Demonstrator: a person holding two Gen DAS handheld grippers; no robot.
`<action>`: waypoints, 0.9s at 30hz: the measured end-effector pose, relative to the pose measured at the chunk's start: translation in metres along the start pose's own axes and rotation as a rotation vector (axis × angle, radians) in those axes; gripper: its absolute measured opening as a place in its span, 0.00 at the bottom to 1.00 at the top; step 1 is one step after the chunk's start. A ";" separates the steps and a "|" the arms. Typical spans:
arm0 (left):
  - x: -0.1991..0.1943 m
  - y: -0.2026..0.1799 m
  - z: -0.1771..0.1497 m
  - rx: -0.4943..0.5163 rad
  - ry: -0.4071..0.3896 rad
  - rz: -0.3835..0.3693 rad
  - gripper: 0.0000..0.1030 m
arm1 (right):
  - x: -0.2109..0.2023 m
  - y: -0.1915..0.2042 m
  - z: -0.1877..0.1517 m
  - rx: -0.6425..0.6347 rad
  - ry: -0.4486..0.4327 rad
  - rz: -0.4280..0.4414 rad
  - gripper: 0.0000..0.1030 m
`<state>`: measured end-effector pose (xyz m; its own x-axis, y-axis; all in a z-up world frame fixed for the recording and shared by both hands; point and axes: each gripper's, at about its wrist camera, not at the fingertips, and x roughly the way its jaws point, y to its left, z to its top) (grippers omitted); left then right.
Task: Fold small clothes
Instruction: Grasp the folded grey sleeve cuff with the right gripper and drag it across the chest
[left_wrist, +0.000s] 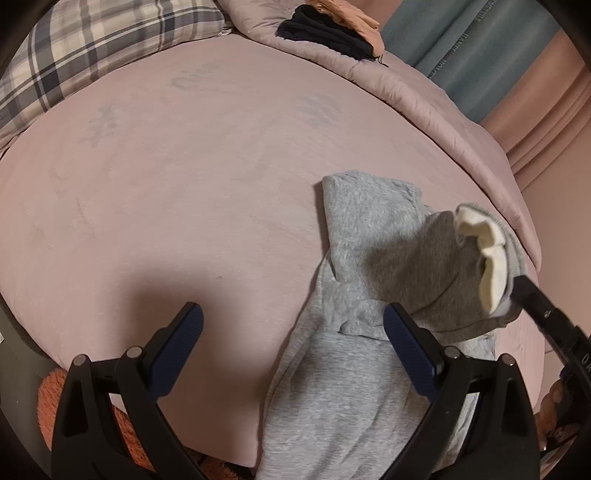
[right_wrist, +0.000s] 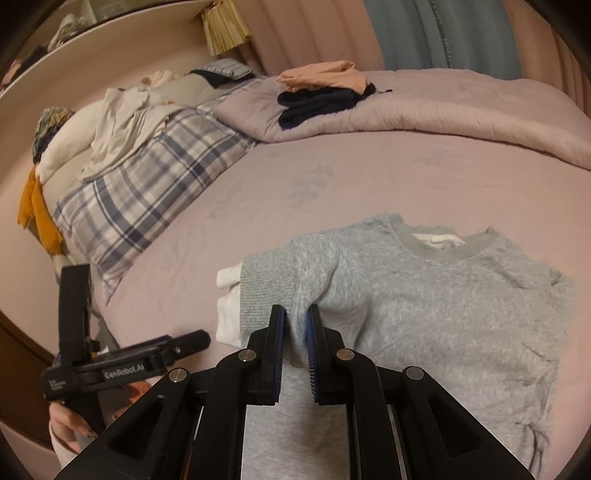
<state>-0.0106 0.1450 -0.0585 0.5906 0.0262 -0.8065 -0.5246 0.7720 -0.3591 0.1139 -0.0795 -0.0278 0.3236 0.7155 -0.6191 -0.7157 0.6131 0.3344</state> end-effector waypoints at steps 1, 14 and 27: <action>0.001 -0.002 0.000 0.006 0.002 -0.001 0.95 | -0.002 -0.001 0.001 0.006 -0.007 0.000 0.12; 0.010 -0.023 0.004 0.071 0.017 -0.031 0.95 | -0.021 -0.016 0.010 0.057 -0.068 -0.006 0.12; 0.027 -0.045 0.008 0.134 0.045 -0.057 0.95 | -0.036 -0.041 0.008 0.157 -0.124 -0.043 0.12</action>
<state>0.0338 0.1160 -0.0611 0.5875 -0.0464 -0.8079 -0.4022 0.8496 -0.3413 0.1368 -0.1279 -0.0135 0.4327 0.7173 -0.5461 -0.5972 0.6818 0.4224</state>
